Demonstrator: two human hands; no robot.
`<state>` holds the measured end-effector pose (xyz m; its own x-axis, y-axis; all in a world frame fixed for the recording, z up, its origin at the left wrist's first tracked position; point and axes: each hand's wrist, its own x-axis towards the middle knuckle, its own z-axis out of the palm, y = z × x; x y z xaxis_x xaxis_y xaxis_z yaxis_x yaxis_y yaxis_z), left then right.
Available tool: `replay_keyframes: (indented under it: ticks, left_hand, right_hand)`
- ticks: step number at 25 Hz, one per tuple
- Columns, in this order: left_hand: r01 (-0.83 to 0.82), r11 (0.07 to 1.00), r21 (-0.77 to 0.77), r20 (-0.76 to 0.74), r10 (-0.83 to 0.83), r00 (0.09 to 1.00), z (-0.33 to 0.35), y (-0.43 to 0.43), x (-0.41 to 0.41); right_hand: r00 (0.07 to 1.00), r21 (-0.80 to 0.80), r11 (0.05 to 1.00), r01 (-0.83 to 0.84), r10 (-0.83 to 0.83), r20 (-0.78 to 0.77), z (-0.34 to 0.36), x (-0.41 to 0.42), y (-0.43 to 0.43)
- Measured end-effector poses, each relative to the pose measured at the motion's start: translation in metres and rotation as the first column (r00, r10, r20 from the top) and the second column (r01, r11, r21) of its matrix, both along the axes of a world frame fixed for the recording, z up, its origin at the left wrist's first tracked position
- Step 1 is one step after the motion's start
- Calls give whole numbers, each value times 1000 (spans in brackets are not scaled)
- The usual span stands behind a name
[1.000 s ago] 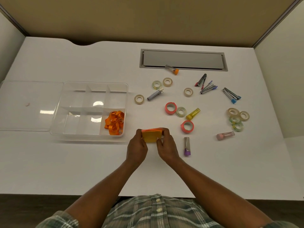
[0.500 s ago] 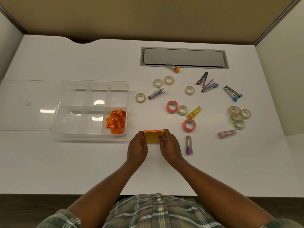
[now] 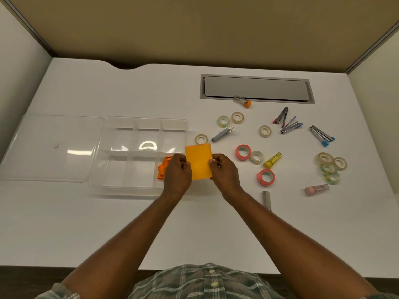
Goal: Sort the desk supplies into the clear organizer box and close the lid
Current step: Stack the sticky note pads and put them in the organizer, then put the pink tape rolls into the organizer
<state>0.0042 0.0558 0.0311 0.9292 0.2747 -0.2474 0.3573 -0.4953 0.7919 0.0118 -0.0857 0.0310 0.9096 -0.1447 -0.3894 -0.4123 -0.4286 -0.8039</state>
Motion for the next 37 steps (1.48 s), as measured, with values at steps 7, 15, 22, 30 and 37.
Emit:
replay_keyframes:
  ticks: [7,15,22,30,37]
  left_hand:
    - [-159,985,63,-71,164,984,4,85,98]
    - [63,966,249,-174,-19,985,-23,85,126]
    - [128,882,454,-37,-125,991,-20,75,105]
    - [163,911,378,16,-183,983,-10,55,72]
    - [188,922,340,107,-236,966,-2,0,31]
  right_hand:
    - [971,-228,948,-221,237,43,-1,39,68]
    - [927,-503,782,-367,355,-124,-26,25,90]
    - [933,-498,789,-360,308,-187,-26,17,89]
    - [961,-509,819,-266,268,-69,-20,-5,43]
    - [997,-696,718,-20,68,41,-22,-32,-65]
